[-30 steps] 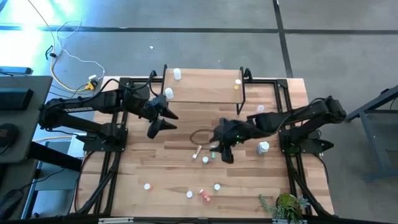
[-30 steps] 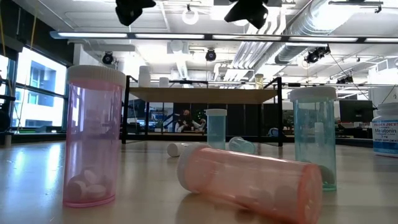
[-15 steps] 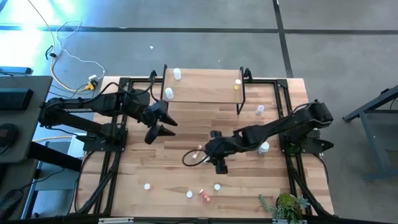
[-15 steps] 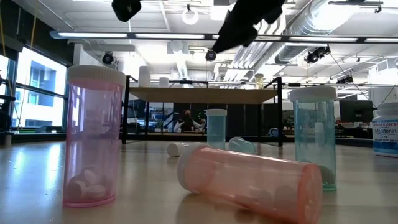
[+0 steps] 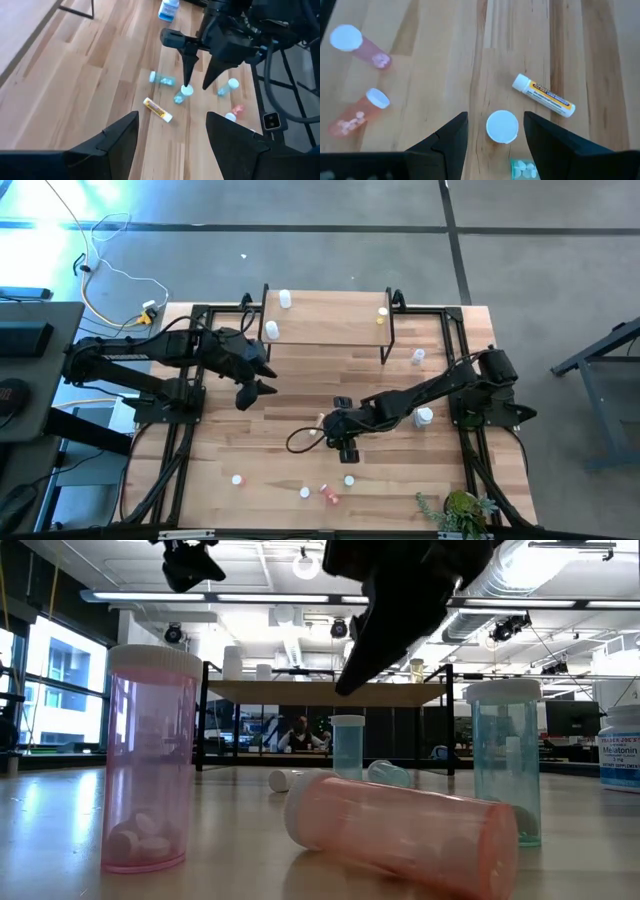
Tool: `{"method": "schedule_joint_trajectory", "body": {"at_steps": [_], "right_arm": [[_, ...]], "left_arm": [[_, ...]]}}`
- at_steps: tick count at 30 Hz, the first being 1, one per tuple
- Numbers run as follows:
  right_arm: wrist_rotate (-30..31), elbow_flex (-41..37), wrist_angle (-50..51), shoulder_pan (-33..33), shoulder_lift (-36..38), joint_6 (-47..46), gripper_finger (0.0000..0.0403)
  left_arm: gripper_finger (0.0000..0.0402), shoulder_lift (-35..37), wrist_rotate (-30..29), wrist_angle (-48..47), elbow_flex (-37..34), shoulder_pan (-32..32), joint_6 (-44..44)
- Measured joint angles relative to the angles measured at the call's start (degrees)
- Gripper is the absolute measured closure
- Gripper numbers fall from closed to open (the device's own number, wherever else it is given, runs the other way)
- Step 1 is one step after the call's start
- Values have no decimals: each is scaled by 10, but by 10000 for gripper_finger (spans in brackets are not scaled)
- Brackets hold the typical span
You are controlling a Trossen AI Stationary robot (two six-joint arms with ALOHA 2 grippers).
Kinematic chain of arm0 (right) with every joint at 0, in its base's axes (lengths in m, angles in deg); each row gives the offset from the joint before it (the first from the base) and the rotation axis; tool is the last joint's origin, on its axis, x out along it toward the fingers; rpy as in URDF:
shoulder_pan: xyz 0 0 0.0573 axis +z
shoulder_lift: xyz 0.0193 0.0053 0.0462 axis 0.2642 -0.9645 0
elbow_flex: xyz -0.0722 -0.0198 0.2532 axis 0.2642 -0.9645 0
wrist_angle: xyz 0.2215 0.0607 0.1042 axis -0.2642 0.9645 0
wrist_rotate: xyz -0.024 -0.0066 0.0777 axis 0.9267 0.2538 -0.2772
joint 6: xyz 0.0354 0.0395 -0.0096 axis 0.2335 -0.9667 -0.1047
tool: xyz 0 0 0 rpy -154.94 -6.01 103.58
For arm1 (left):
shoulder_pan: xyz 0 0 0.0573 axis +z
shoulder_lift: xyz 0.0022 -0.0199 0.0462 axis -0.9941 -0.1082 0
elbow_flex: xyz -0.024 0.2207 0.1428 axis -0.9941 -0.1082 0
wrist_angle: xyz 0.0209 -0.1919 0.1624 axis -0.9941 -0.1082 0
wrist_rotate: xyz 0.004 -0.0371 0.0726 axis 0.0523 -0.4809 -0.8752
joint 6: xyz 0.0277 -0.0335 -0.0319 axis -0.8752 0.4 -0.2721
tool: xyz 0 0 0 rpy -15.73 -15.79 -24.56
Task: Pick and place medicine bottles onto shelf by color
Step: Put the middle blue pill bottle on the shelf
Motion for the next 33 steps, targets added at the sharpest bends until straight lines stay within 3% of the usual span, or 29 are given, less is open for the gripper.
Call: {"method": "schedule_joint_trajectory", "body": {"at_steps": [28,33], "right_arm": [[2,0,-11,-9,-46,-1,220],[0,0,-7,-9,-46,-2,246]], "left_arm": [[179,0,-6,1,0,0,0],[179,0,-6,1,0,0,0]]}}
